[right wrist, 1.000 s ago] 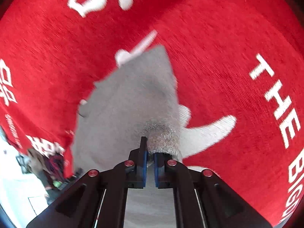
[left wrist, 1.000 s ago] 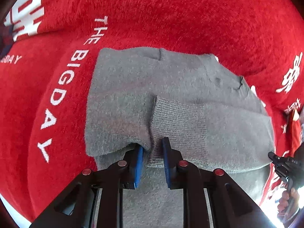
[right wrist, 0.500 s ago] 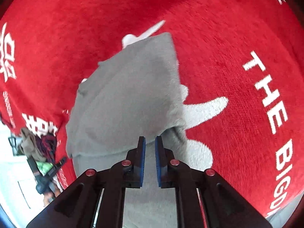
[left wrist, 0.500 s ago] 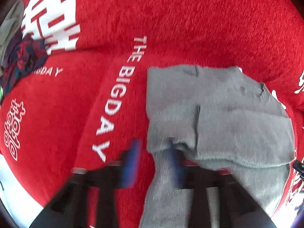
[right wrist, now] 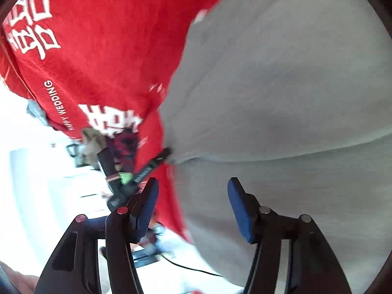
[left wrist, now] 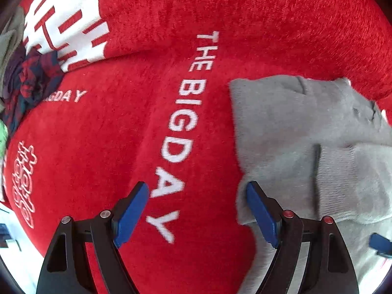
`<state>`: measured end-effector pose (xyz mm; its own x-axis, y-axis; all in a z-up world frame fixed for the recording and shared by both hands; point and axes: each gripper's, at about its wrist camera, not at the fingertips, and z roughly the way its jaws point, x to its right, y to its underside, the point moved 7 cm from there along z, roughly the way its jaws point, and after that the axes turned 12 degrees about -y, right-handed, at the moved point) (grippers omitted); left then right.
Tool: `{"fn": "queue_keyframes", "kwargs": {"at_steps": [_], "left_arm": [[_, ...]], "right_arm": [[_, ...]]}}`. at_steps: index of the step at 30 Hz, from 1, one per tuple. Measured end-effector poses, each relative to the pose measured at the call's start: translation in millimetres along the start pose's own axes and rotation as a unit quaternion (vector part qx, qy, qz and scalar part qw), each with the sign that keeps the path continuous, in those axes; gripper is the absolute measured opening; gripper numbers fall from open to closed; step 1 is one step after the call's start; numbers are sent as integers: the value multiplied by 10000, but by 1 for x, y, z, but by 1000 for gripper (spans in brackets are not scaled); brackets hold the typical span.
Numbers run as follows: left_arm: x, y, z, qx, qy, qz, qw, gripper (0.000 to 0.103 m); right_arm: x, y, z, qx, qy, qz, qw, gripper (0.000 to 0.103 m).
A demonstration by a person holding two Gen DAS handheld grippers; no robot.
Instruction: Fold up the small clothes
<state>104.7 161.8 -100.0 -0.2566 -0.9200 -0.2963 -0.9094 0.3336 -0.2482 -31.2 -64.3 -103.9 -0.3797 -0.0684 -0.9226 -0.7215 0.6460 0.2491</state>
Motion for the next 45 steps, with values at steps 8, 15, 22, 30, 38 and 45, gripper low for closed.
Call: {"fn": "queue_keyframes", "kwargs": {"at_steps": [8,15,22,30,38,45], "left_arm": [[-41,6,-4,-52,130,-445,9989,82],[-6,-16,-36,405,736,-171,9963,82],[89,-21,-43,571,1064,528,9913,66],[61,-13,-15,417,450,430,9972,67],[29,19,-26,64,405,300,9987,67],[24,34,-46,14,404,142,9991,67]], "right_arm": [[0,-6,98,-75,-191,398,9990,61],[-41,-9,45,-269,1317,-1384,9812,22],[-11,-63,-5,324,2266,-1218,9658,8],[5,-61,-53,493,2517,-1212,9589,3],[6,-40,-127,798,2952,-1009,9467,8],[25,-54,-238,1875,3371,-442,9215,8]]}}
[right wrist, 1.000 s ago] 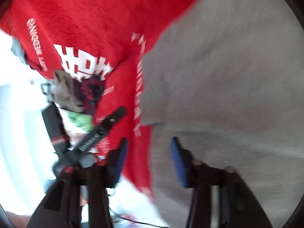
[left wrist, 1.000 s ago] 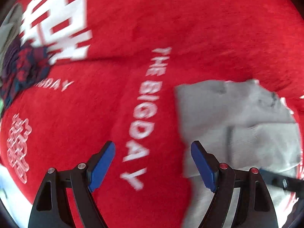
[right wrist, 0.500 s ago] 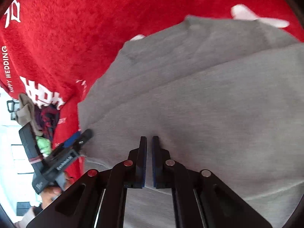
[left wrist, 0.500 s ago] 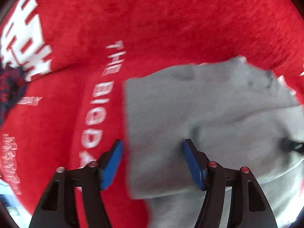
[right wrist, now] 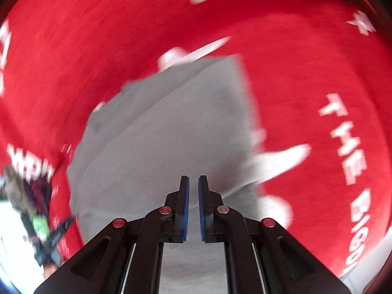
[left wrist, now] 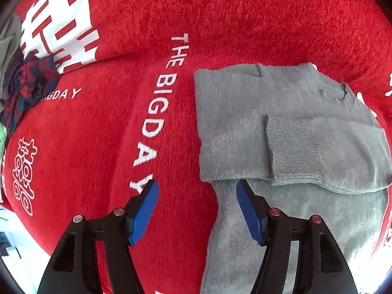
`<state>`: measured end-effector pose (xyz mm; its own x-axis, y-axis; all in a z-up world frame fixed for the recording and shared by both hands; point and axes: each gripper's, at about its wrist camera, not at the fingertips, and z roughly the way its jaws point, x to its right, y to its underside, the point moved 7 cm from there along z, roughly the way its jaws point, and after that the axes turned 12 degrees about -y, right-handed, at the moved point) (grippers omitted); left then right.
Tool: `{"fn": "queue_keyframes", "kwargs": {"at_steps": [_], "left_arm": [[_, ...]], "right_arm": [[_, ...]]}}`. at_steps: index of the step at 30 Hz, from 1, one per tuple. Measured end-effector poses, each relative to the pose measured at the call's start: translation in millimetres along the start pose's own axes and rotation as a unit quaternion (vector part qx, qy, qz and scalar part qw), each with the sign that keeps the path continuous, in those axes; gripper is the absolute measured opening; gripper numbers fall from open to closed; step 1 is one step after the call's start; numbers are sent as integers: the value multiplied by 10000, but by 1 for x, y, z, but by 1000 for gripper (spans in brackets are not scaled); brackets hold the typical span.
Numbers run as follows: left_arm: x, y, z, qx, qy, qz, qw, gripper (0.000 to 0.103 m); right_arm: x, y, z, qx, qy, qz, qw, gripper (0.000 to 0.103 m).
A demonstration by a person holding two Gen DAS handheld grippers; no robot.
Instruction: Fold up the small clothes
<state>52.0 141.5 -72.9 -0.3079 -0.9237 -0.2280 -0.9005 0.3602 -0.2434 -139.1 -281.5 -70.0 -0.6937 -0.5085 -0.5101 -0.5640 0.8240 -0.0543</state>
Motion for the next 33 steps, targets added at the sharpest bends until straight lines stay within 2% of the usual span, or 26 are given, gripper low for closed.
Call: {"fn": "queue_keyframes", "kwargs": {"at_steps": [3,6,8,9,11,12,13,14,15,16,17,20,25,26,31,33], "left_arm": [[8,-1,-5,61,-9,44,10000,67],[17,-1,-10,102,-23,136,9999,67],[21,-3,-11,127,3,160,9998,67],[23,-3,-13,133,10,168,9998,67],[26,-3,-14,126,10,180,9998,67],[27,-3,-15,134,17,173,9998,67],[29,-3,-17,149,37,168,9997,67],[31,-4,-18,162,50,174,9997,67],[33,-3,-18,172,41,203,9996,67],[35,-3,-17,169,22,241,9996,67],[37,-2,-17,159,2,264,9995,67],[43,1,-14,107,21,269,9996,67],[50,11,-12,-18,-2,369,9993,67],[51,12,-13,-16,0,395,9992,67],[55,16,-21,-12,0,503,9987,67],[56,18,-25,-51,24,517,9986,67]], "right_arm": [[11,-21,4,-64,163,-129,9998,8],[19,-33,13,-277,593,-328,9973,8],[21,-37,17,-342,633,-330,9969,11],[23,-39,17,-320,663,-304,9968,16],[28,-44,17,-252,563,-194,9979,48],[30,-47,18,-236,385,-89,9989,53],[30,-49,21,-262,128,25,9996,54],[30,-50,23,-335,-87,100,9994,50],[29,-49,27,-434,-301,176,9985,42],[28,-50,29,-487,-297,183,9982,17],[28,-51,29,-466,-280,131,9984,12],[31,-53,27,-361,-103,-5,9993,11],[40,-47,24,-219,-9,241,9995,11],[42,-47,22,-208,34,245,9995,17],[37,-34,-7,-199,258,79,9994,22],[29,-24,-16,-213,258,-50,9994,32]]}}
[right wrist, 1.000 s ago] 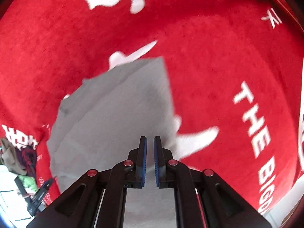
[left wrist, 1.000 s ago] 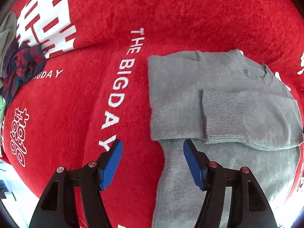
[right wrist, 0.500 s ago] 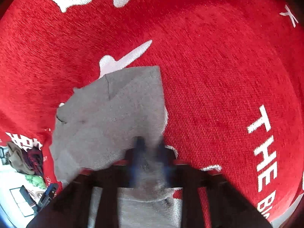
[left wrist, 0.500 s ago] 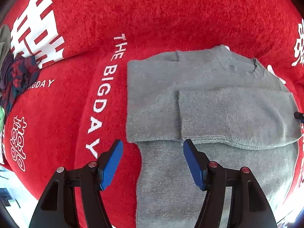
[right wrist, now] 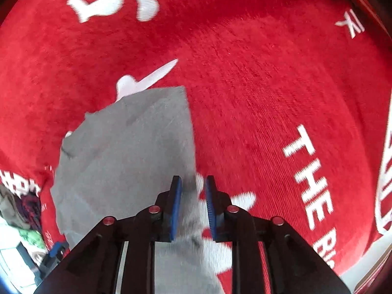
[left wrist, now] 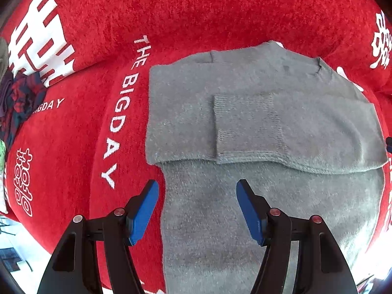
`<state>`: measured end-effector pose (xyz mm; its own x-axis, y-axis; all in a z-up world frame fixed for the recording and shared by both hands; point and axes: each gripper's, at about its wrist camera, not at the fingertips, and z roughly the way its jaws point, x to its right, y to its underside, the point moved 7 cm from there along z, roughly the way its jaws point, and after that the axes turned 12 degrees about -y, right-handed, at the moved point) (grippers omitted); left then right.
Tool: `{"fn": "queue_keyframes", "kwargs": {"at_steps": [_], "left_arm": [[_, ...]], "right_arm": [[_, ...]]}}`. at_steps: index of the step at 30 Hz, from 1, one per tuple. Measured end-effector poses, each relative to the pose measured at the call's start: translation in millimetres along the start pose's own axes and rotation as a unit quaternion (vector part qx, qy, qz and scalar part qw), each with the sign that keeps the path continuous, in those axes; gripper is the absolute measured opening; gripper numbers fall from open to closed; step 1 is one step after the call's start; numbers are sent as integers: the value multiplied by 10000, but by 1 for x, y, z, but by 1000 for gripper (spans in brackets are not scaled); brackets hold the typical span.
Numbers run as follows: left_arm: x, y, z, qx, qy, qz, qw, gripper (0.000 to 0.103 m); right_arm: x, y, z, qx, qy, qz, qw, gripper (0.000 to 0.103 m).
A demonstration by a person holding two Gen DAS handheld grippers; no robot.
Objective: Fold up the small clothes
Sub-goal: 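Open the right tool and lift it off the folded side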
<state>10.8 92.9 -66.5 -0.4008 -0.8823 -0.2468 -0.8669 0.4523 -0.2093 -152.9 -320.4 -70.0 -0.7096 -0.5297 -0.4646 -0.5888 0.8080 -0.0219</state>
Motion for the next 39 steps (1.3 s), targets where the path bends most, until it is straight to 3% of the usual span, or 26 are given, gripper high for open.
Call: {"fn": "queue_keyframes", "kwargs": {"at_steps": [2,6,8,10,11,13,20,26,39], "left_arm": [[2,2,-4,-38,19,5,10000,67],[6,8,-10,-145,30,39,9999,67],[9,12,-11,-233,84,38,9997,68],[12,16,-11,-273,92,44,9996,93],[12,17,-12,-218,61,24,9997,102],[13,18,-14,-106,7,45,9999,102],[24,26,-10,-279,-130,245,9992,102],[35,37,-14,-502,-23,176,9986,102],[37,100,-17,-985,-34,-262,9948,102]], "right_arm": [[-10,11,-7,12,-49,-105,9999,60],[-31,38,-12,-130,-238,-311,9991,63],[-37,50,-10,-287,-353,-348,9984,71],[-44,64,-3,-444,-451,-373,9973,76],[-47,70,-1,-502,-494,-388,9968,76],[-50,83,5,-647,-563,-420,9954,78],[-60,115,22,-1078,-820,-474,9896,81],[-62,131,30,-1447,-974,-588,9829,82],[-48,161,33,-2044,-1378,-896,9650,82]]}}
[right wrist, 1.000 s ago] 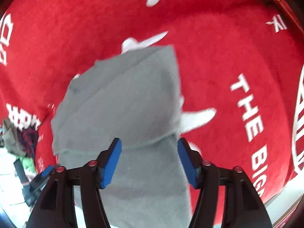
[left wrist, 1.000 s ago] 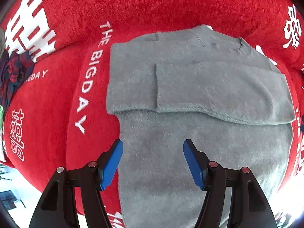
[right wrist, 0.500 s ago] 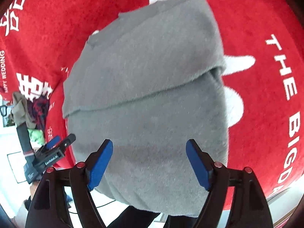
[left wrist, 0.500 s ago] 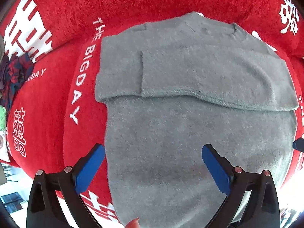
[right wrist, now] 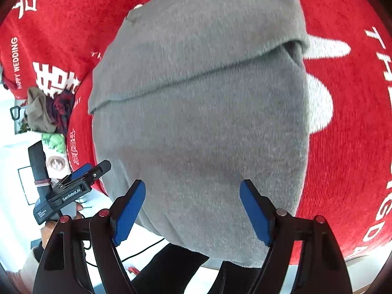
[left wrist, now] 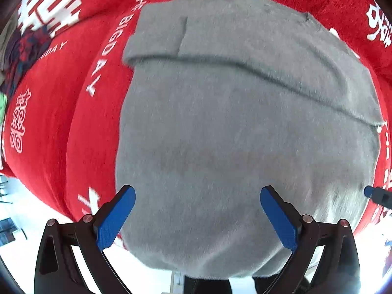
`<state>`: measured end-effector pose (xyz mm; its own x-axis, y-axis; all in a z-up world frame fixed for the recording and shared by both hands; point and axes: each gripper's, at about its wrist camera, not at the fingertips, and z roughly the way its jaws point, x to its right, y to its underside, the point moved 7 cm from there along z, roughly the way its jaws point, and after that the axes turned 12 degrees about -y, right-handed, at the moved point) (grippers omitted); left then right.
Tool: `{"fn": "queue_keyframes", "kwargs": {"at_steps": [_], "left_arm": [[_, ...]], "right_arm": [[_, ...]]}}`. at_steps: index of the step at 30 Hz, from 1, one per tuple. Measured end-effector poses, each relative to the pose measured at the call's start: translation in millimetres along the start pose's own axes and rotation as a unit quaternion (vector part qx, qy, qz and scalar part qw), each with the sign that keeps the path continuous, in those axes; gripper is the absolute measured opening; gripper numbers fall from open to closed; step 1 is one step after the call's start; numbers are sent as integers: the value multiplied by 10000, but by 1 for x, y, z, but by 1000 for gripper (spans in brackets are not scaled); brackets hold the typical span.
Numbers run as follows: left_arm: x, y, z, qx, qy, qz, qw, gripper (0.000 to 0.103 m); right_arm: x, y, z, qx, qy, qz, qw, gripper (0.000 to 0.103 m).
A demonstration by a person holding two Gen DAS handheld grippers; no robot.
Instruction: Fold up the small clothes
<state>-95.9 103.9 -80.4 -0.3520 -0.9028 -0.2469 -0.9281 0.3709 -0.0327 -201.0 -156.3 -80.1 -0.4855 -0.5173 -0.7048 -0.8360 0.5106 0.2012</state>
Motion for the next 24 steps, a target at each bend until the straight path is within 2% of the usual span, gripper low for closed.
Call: {"fn": "queue_keyframes", "kwargs": {"at_steps": [5,9,13,17,24], "left_arm": [[-23,32,8,-58,83,-38,9999,102],[-41,61,25,-91,214,-5,9997,102],[-54,94,42,-130,453,-49,9989,102],[-58,122,61,-244,815,-92,9963,102],[-40,146,85,-258,1197,190,9923,102]], "right_arm": [[-3,24,6,-98,-244,-92,9996,82],[1,57,15,-273,-360,-28,9990,82],[15,100,27,-416,-270,164,9986,82],[43,137,38,-445,13,386,9983,82],[88,169,70,-415,284,510,9974,82]]}}
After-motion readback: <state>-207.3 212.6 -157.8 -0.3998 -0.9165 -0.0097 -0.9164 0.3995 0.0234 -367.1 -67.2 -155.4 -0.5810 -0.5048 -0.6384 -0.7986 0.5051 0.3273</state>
